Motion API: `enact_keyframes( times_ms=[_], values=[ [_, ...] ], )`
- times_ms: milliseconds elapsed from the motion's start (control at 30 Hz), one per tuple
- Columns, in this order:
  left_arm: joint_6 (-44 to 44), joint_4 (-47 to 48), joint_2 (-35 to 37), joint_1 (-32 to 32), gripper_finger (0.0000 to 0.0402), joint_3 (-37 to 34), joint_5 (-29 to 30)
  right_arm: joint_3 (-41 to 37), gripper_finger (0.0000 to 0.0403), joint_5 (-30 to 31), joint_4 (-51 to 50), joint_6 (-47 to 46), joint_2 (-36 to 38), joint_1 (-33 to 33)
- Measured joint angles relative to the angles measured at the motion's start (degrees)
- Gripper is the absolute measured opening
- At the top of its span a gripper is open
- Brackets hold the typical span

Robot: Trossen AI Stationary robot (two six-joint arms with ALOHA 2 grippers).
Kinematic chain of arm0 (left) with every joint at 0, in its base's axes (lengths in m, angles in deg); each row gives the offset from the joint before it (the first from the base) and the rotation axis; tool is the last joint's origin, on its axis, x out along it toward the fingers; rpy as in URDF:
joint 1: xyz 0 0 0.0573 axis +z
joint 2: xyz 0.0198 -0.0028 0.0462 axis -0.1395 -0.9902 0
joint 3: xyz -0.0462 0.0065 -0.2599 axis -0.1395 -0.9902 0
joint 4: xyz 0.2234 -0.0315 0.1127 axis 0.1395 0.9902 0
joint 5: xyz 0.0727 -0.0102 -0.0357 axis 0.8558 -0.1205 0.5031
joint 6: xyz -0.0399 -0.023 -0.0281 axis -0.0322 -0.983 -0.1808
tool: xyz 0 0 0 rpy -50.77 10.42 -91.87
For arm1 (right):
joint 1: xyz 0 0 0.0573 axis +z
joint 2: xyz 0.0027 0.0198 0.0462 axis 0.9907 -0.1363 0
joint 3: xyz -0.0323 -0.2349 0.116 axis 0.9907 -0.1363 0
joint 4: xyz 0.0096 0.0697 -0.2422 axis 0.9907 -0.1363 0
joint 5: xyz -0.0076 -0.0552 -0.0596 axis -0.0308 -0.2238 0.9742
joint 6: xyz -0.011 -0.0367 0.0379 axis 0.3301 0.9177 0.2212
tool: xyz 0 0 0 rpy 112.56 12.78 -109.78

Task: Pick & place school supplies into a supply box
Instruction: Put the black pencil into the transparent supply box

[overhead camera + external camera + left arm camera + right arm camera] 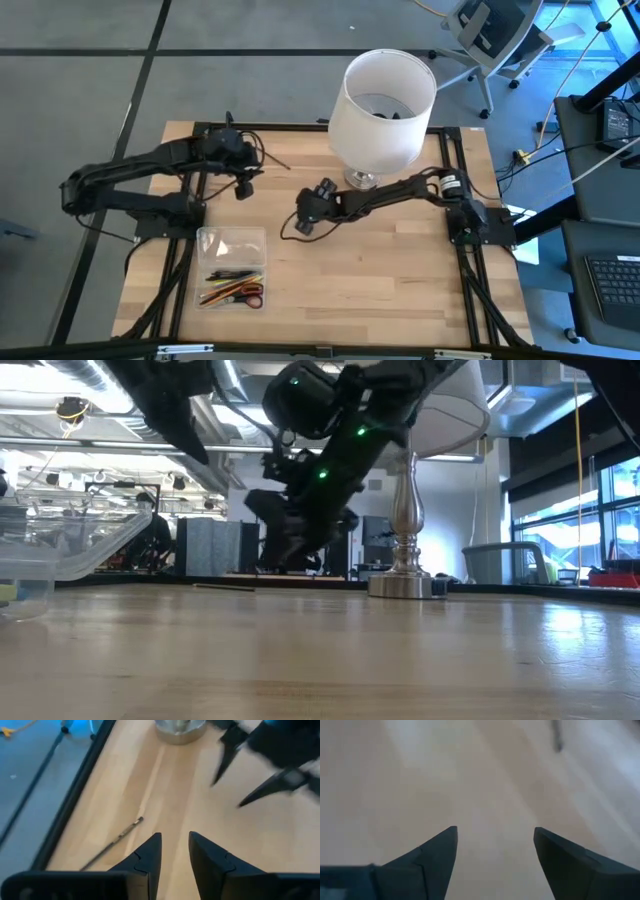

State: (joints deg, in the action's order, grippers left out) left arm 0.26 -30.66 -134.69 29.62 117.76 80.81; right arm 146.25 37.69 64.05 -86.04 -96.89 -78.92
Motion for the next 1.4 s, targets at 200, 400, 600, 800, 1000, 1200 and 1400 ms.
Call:
enact_keyframes(
  times_ms=[200,400,600,800,1000,1200,1400],
  values=[
    [7.3,-0.7,-4.5,0.0,0.0113,0.0,6.7,-8.1,0.0265,-0.2,-1.1,-5.7,6.6,2.3],
    [13.4,0.1,-11.5,1.5,0.0129,1.4,5.8,-18.8,0.0265,0.4,2.8,-7.0,16.4,4.7],
    [22.2,1.7,-21.9,5.4,0.0118,5.3,2.6,-23.6,0.0265,2.0,5.6,-7.4,22.4,7.1],
    [32.3,1.9,-32.7,9.2,0.0104,9.3,1.9,-23.9,0.0265,4.3,6.1,-8.6,24.0,8.9],
    [33.6,1.5,-41.5,11.6,0.0098,13.6,1.9,-23.8,0.0265,4.4,5.6,-10.1,24.0,10.0],
    [36.6,1.5,-46.9,12.0,0.0097,15.6,2.3,-23.8,0.0265,4.4,5.6,-10.2,24.0,10.2],
    [36.5,1.0,-49.0,11.4,0.0097,15.5,2.8,-23.8,0.0265,4.4,5.6,-10.2,23.9,11.0]
  ],
)
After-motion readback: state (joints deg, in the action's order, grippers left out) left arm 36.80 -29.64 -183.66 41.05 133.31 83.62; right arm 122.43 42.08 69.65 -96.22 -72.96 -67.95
